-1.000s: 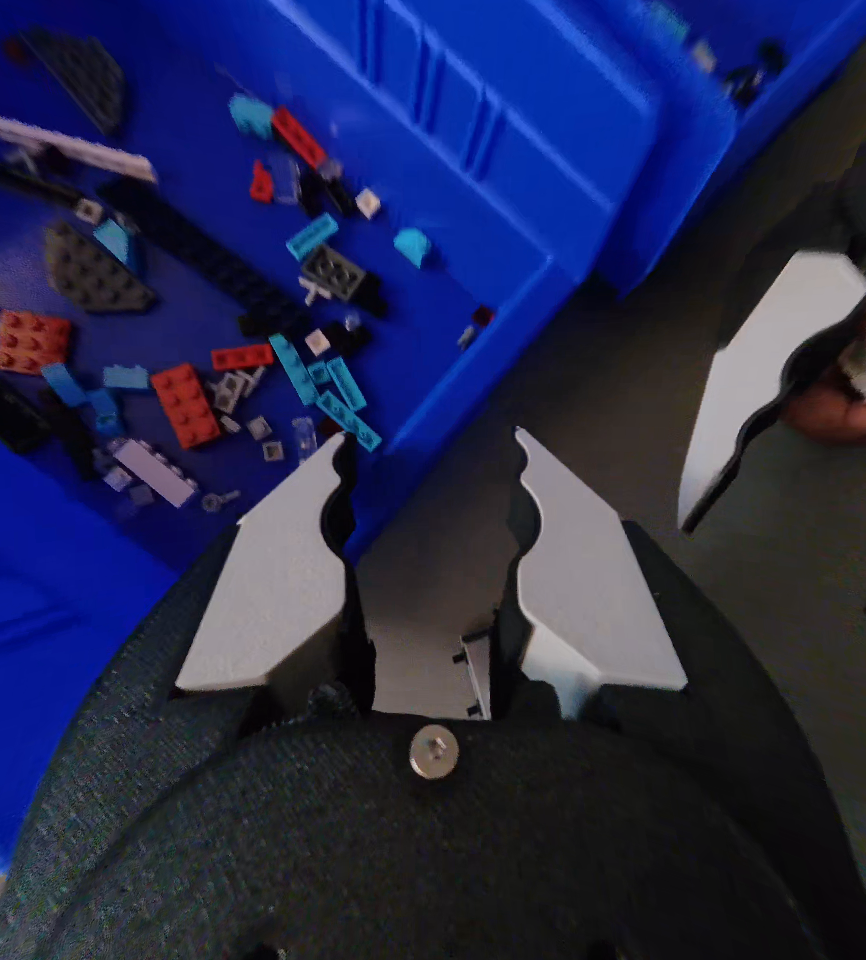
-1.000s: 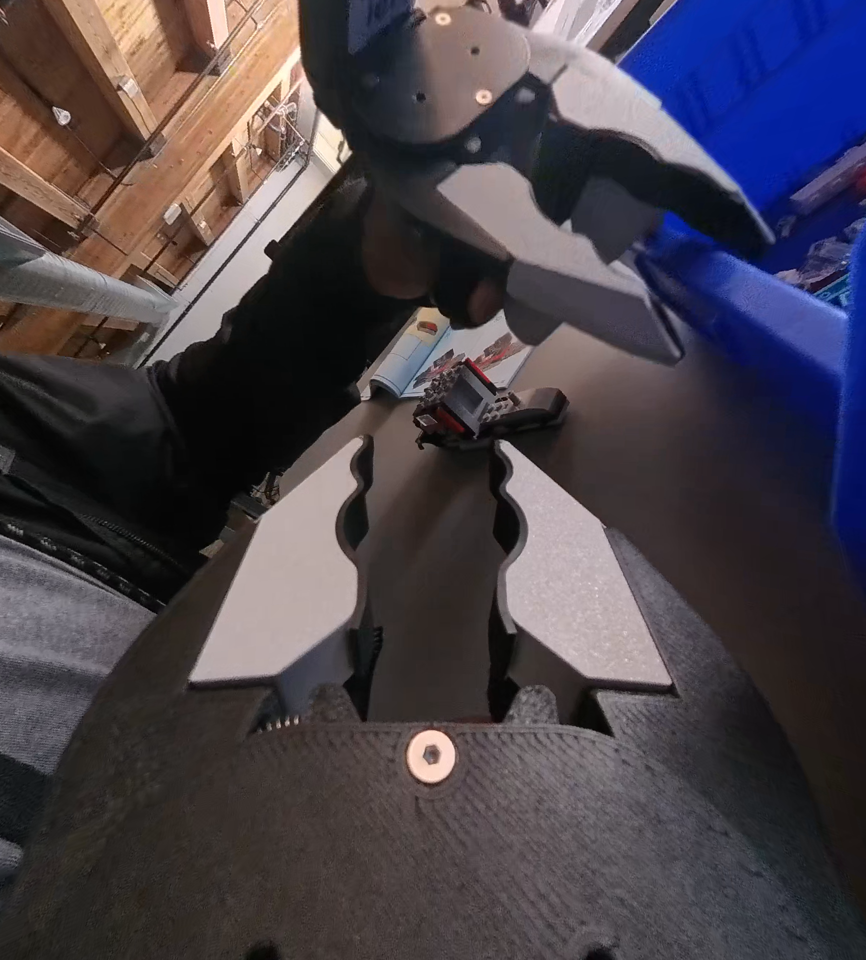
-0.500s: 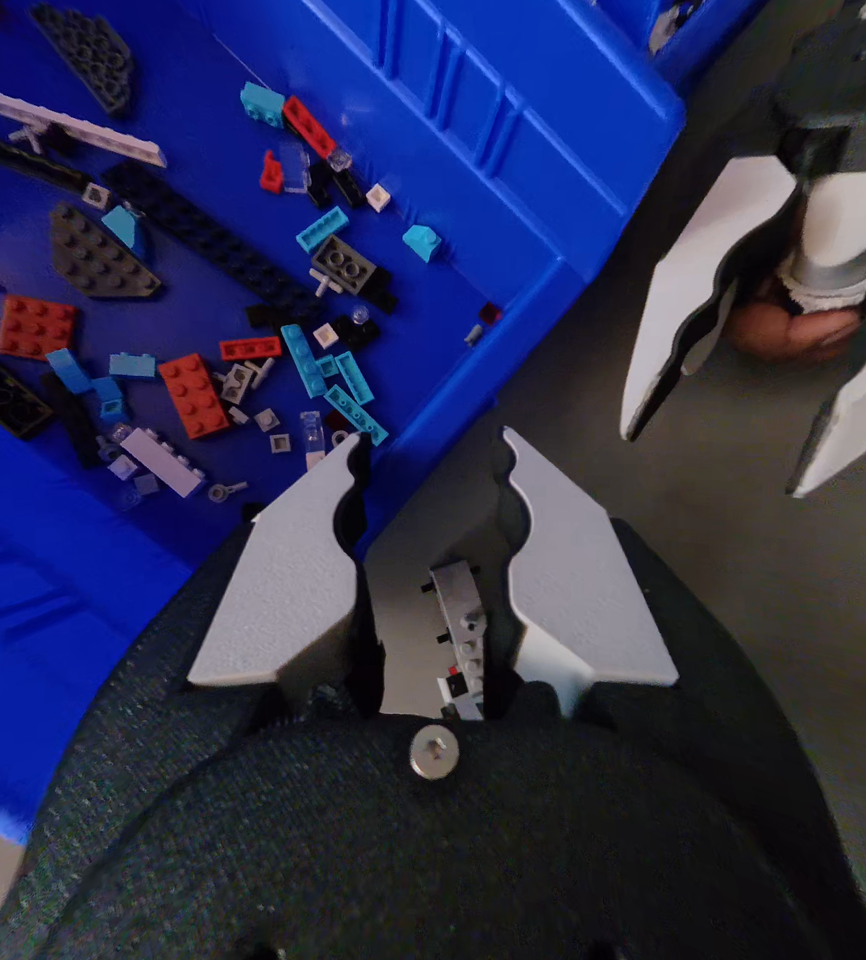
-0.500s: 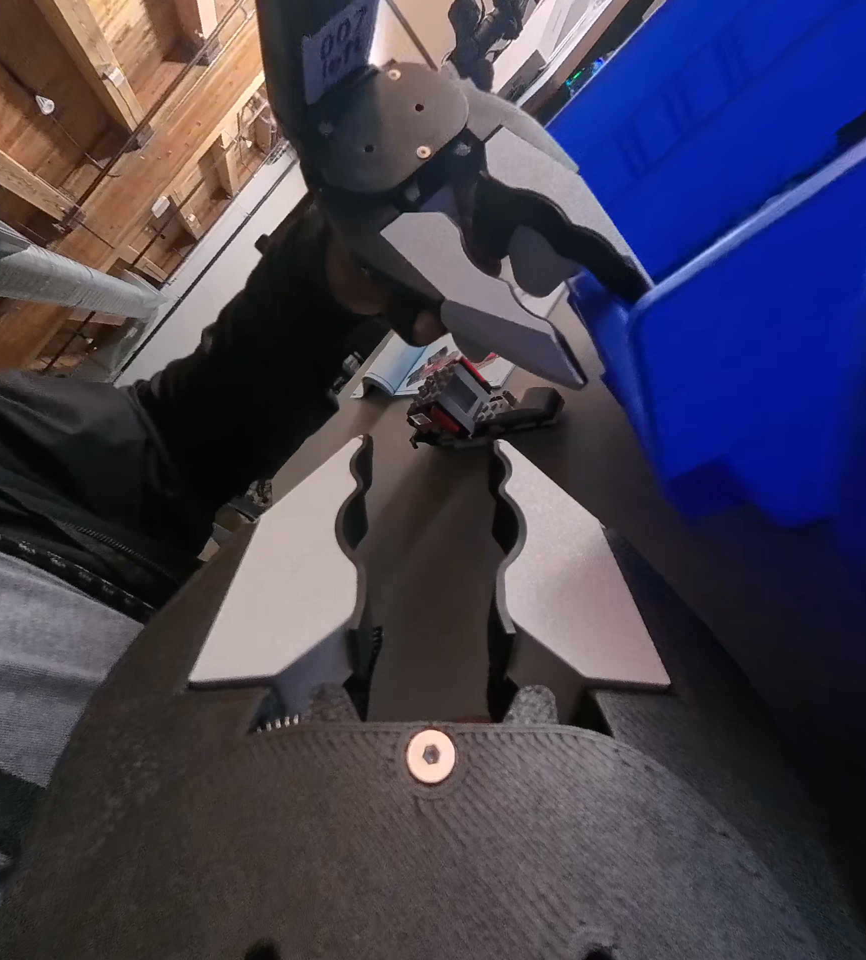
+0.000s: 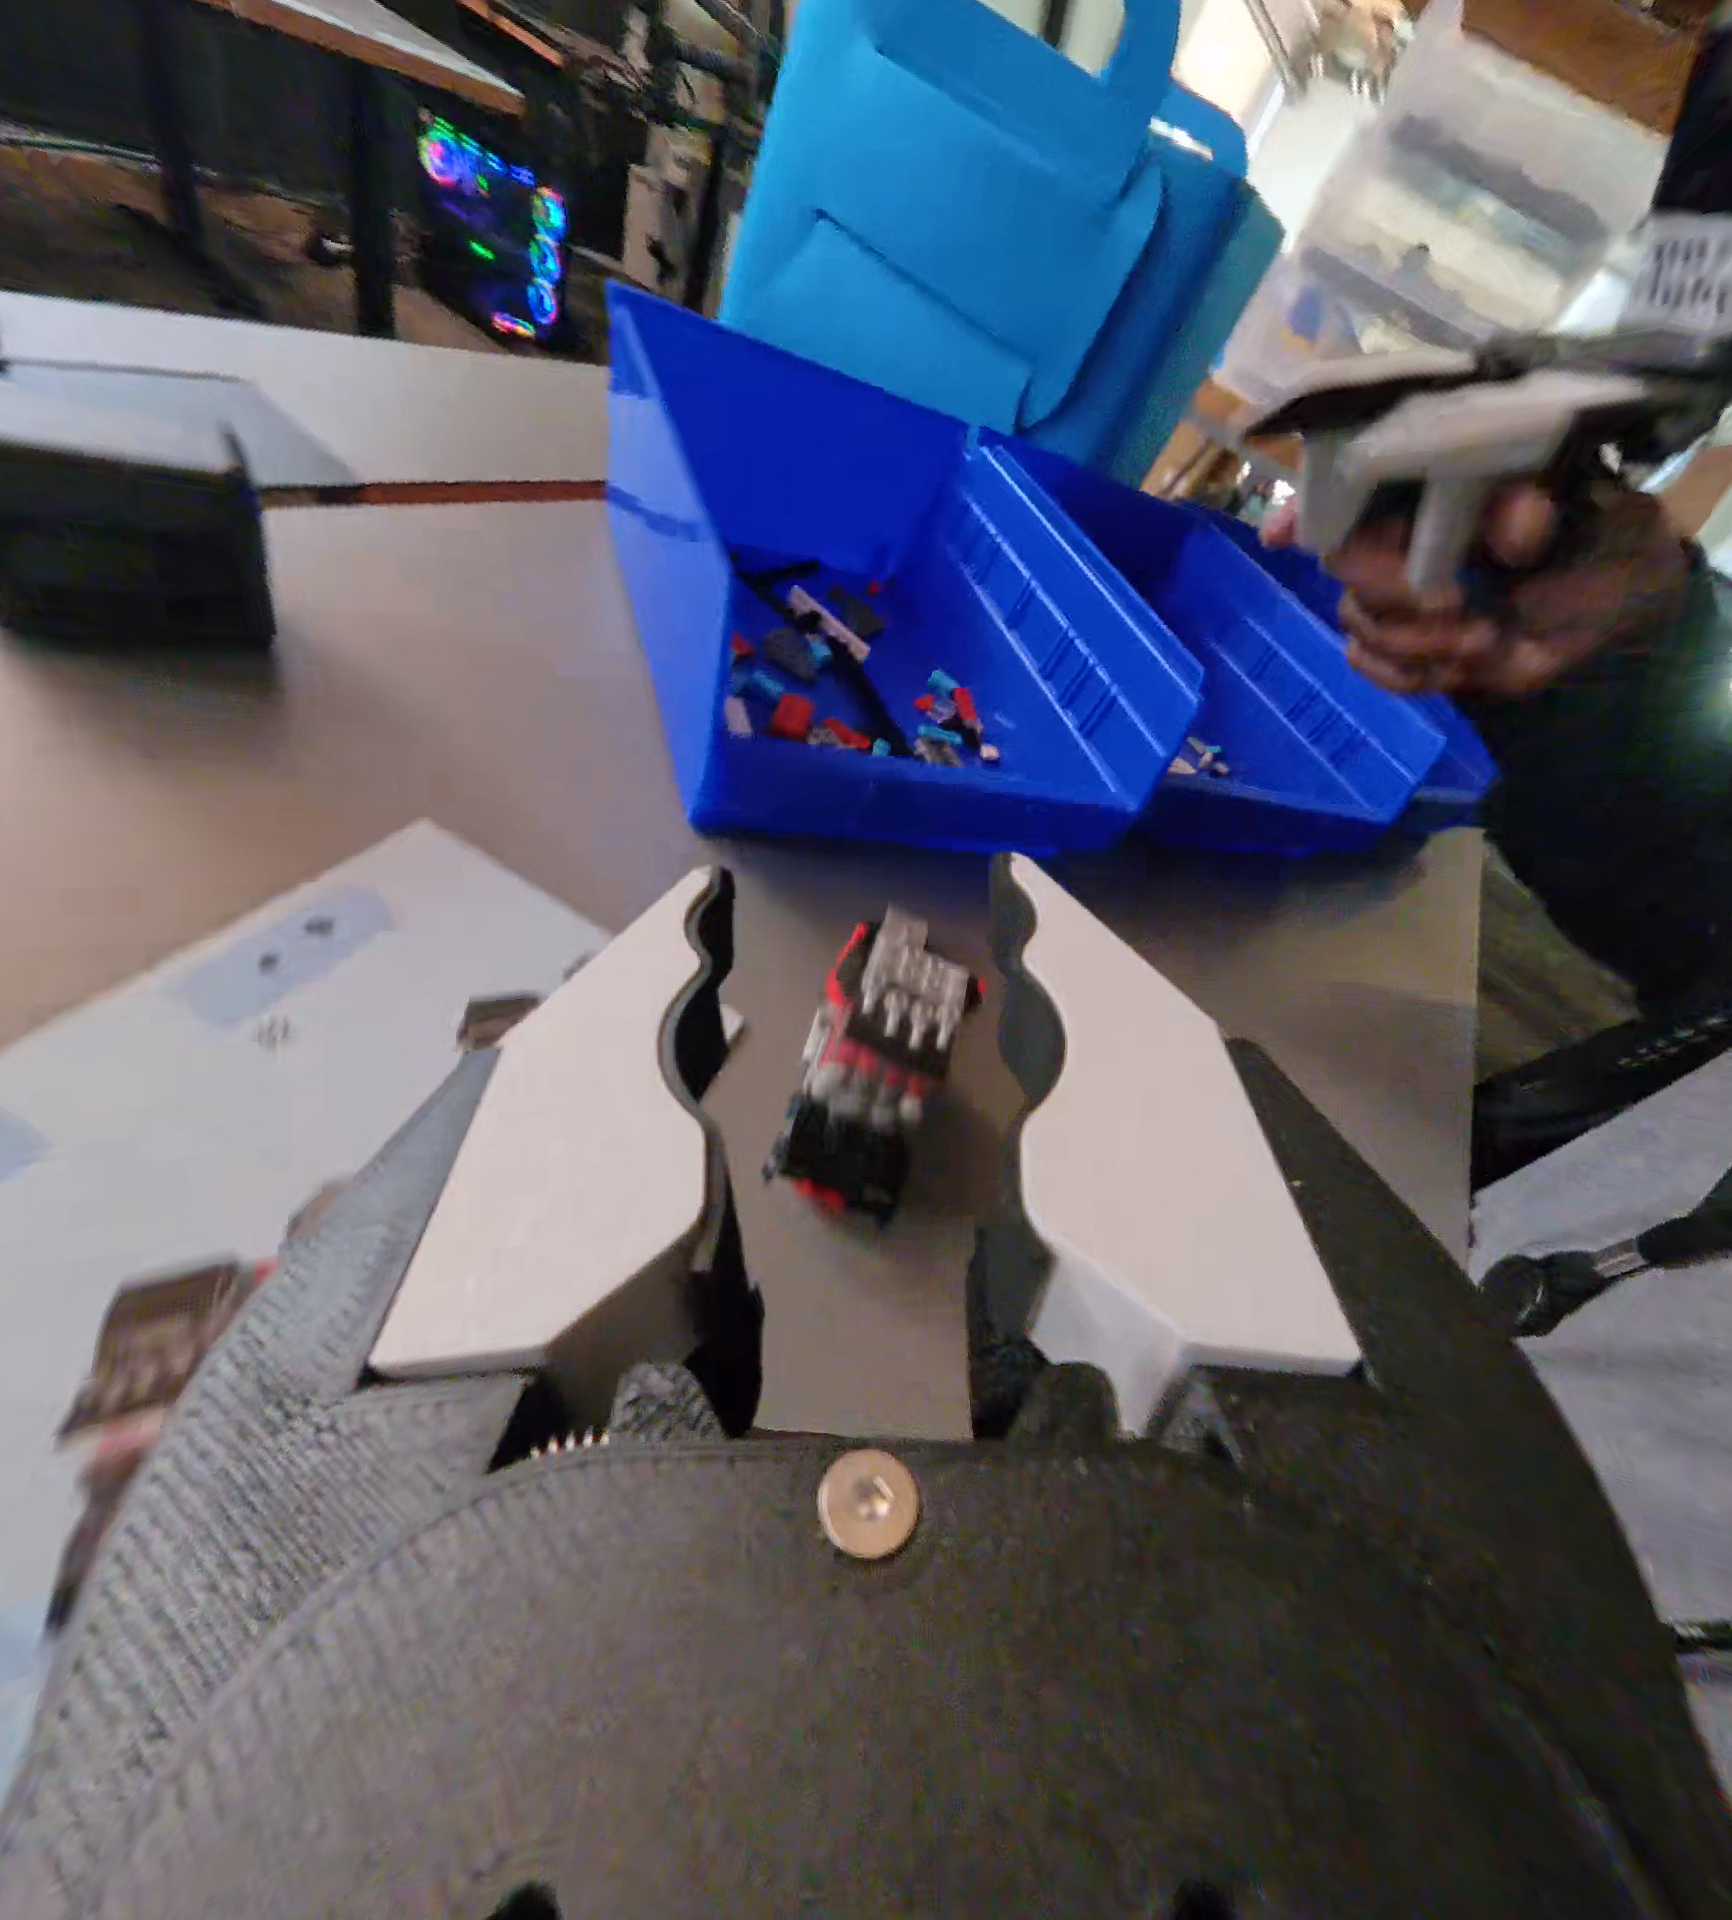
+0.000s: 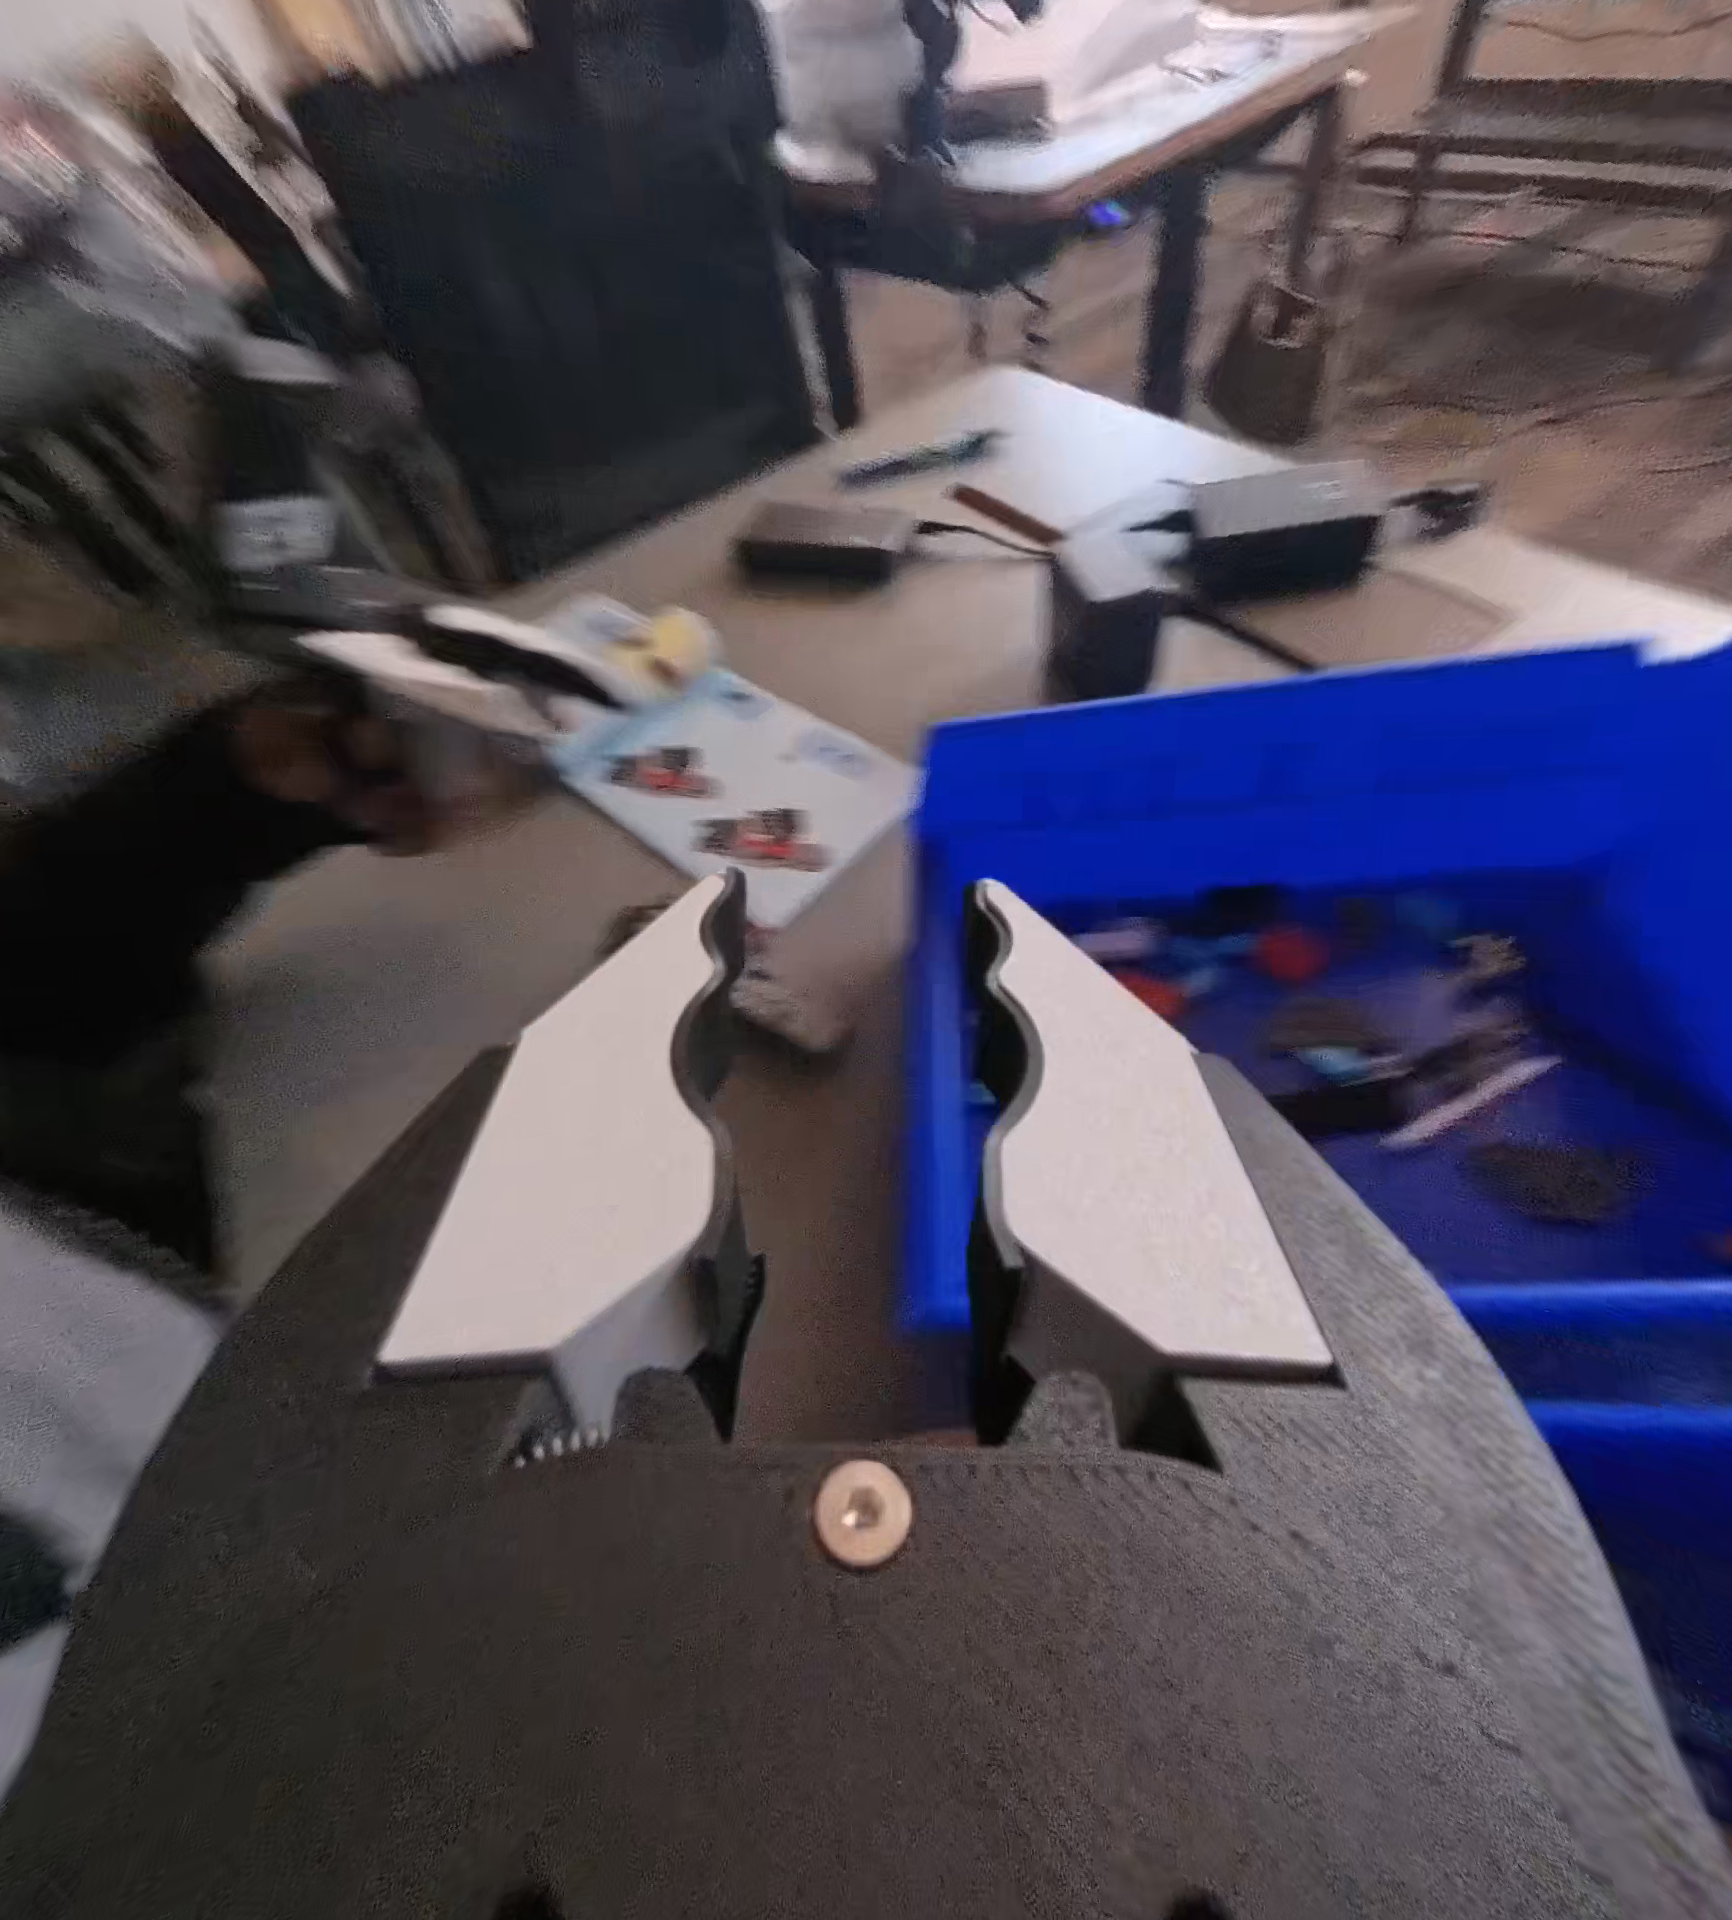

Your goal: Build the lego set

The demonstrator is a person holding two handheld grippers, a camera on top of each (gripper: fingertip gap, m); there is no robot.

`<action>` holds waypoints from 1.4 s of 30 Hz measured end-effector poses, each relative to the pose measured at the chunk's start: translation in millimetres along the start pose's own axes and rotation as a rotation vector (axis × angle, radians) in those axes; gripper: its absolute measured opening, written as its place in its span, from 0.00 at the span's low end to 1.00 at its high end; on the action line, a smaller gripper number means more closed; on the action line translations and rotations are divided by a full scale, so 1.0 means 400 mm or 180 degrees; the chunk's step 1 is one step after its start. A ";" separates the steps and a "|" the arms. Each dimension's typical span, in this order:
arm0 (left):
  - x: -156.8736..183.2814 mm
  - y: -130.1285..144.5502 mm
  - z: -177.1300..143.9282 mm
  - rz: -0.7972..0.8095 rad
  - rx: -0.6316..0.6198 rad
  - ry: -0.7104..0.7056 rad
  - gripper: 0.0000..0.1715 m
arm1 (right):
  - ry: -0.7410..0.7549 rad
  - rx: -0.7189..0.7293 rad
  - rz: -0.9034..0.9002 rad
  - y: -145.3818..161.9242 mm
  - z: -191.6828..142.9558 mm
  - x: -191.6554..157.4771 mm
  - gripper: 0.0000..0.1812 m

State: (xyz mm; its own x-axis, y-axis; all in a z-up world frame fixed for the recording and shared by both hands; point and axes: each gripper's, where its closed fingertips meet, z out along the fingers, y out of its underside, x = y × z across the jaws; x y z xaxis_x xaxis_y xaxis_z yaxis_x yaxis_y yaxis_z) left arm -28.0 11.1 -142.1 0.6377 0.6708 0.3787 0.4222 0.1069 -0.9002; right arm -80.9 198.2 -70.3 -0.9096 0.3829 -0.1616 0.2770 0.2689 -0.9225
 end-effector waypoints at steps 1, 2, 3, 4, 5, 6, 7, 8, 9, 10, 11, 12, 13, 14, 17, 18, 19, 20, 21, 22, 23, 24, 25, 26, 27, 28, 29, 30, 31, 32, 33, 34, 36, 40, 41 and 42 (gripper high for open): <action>-0.006 0.018 -0.025 -0.0057 0.0057 -0.0032 0.30 | 0.0170 -0.0190 -0.0188 -0.025 0.026 0.046 0.23; -0.010 0.035 -0.045 -0.0092 0.0097 -0.0061 0.30 | 0.0280 -0.0431 -0.0335 -0.037 0.063 0.091 0.24; -0.008 0.050 -0.062 -0.0100 0.0131 -0.0073 0.30 | 0.0370 -0.0724 -0.0433 -0.034 0.105 0.139 0.24; -0.003 0.061 -0.075 -0.0089 0.0166 -0.0070 0.30 | 0.0410 -0.1014 -0.0448 -0.019 0.151 0.182 0.25; 0.005 0.071 -0.087 -0.0062 0.0192 -0.0064 0.30 | 0.0389 -0.1312 -0.0393 0.006 0.195 0.217 0.25; 0.013 0.081 -0.097 -0.0019 0.0206 -0.0071 0.30 | 0.0350 -0.1596 -0.0290 0.036 0.235 0.242 0.26; 0.019 0.092 -0.105 0.0039 0.0204 -0.0095 0.30 | 0.0272 -0.1850 -0.0187 0.068 0.270 0.256 0.27; 0.023 0.106 -0.112 0.0105 0.0184 -0.0132 0.30 | 0.0266 -0.2102 -0.0179 0.102 0.297 0.273 0.27; 0.024 0.121 -0.118 0.0167 0.0157 -0.0178 0.30 | 0.0364 -0.2313 -0.0256 0.131 0.317 0.300 0.27; 0.024 0.137 -0.123 0.0209 0.0125 -0.0221 0.30 | 0.0483 -0.2487 -0.0381 0.156 0.334 0.329 0.27; 0.024 0.151 -0.127 0.0221 0.0092 -0.0242 0.30 | 0.0553 -0.2644 -0.0476 0.181 0.346 0.349 0.27; 0.028 0.157 -0.130 0.0170 0.0087 -0.0231 0.29 | 0.0556 -0.2745 -0.0478 0.201 0.359 0.359 0.27; 0.038 0.155 -0.135 0.0142 0.0138 -0.0168 0.29 | 0.0545 -0.2795 -0.0432 0.217 0.372 0.365 0.27; 0.045 0.150 -0.141 0.0133 0.0201 -0.0135 0.29 | 0.0553 -0.2822 -0.0397 0.228 0.384 0.374 0.27; 0.056 0.143 -0.158 0.0046 0.0353 -0.0086 0.28 | 0.0603 -0.2835 -0.0317 0.250 0.409 0.403 0.27; 0.059 0.140 -0.166 -0.0003 0.0410 -0.0065 0.28 | 0.0603 -0.2849 -0.0292 0.258 0.415 0.410 0.27; 0.062 0.138 -0.174 -0.0057 0.0471 -0.0045 0.28 | 0.0606 -0.2865 -0.0292 0.266 0.421 0.417 0.27; 0.064 0.136 -0.183 -0.0117 0.0530 -0.0026 0.28 | 0.0582 -0.2865 -0.0291 0.270 0.426 0.420 0.26; 0.065 0.133 -0.191 -0.0180 0.0586 -0.0010 0.28 | 0.0559 -0.2798 -0.0251 0.266 0.435 0.420 0.22; 0.065 0.132 -0.198 -0.0239 0.0640 0.0002 0.28 | 0.0562 -0.2784 -0.0241 0.264 0.437 0.422 0.20; 0.065 0.130 -0.206 -0.0286 0.0687 0.0006 0.28 | 0.0561 -0.2787 -0.0235 0.264 0.437 0.421 0.20; 0.065 0.129 -0.212 -0.0320 0.0726 0.0001 0.28 | 0.0533 -0.2778 -0.0213 0.262 0.435 0.414 0.20; 0.064 0.129 -0.218 -0.0343 0.0754 -0.0013 0.28 | 0.0487 -0.2740 -0.0183 0.257 0.432 0.402 0.20; 0.063 0.130 -0.222 -0.0357 0.0772 -0.0037 0.28 | 0.0437 -0.2665 -0.0145 0.246 0.427 0.384 0.20; 0.062 0.130 -0.225 -0.0365 0.0785 -0.0064 0.28 | 0.0380 -0.2555 -0.0097 0.228 0.420 0.361 0.20; 0.062 0.131 -0.226 -0.0365 0.0795 -0.0092 0.28 | 0.0315 -0.2411 -0.0041 0.204 0.411 0.331 0.19; 0.060 0.131 -0.225 -0.0361 0.0793 -0.0120 0.28 | 0.0238 -0.2235 0.0008 0.174 0.399 0.295 0.19; 0.056 0.133 -0.222 -0.0368 0.0771 -0.0150 0.28 | 0.0142 -0.2026 0.0051 0.140 0.384 0.251 0.19; 0.053 0.133 -0.216 -0.0390 0.0756 -0.0165 0.28 | 0.0028 -0.1787 0.0095 0.104 0.368 0.202 0.19; 0.052 0.129 -0.208 -0.0413 0.0775 -0.0151 0.28 | -0.0116 -0.1517 0.0152 0.065 0.351 0.146 0.19; 0.054 0.120 -0.198 -0.0434 0.0819 -0.0107 0.28 | -0.0278 -0.1215 0.0238 0.026 0.334 0.087 0.19; 0.057 0.109 -0.184 -0.0471 0.0867 -0.0043 0.28 | -0.0437 -0.0887 0.0360 -0.012 0.317 0.031 0.19; 0.066 0.078 -0.147 -0.0609 0.0976 0.0122 0.28 | -0.0719 -0.0243 0.0666 -0.067 0.287 -0.066 0.19; 0.098 -0.001 -0.074 -0.1128 0.1271 0.0590 0.27 | -0.1308 0.0742 0.1469 -0.086 0.260 -0.194 0.19; 0.107 -0.014 -0.058 -0.1311 0.1322 0.0732 0.27 | -0.1472 0.0949 0.1687 -0.082 0.258 -0.213 0.19; 0.115 -0.020 -0.044 -0.1506 0.1346 0.0863 0.27 | -0.1599 0.1106 0.1886 -0.073 0.259 -0.225 0.19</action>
State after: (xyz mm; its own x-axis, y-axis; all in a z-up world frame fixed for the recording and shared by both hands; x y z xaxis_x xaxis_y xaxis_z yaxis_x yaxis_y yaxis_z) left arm 9.3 28.3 -113.9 0.6086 0.2800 0.7424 0.4424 0.6570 -0.6104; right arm -39.4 64.3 -65.3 -0.6964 -0.0850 -0.7126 0.7148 -0.1704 -0.6783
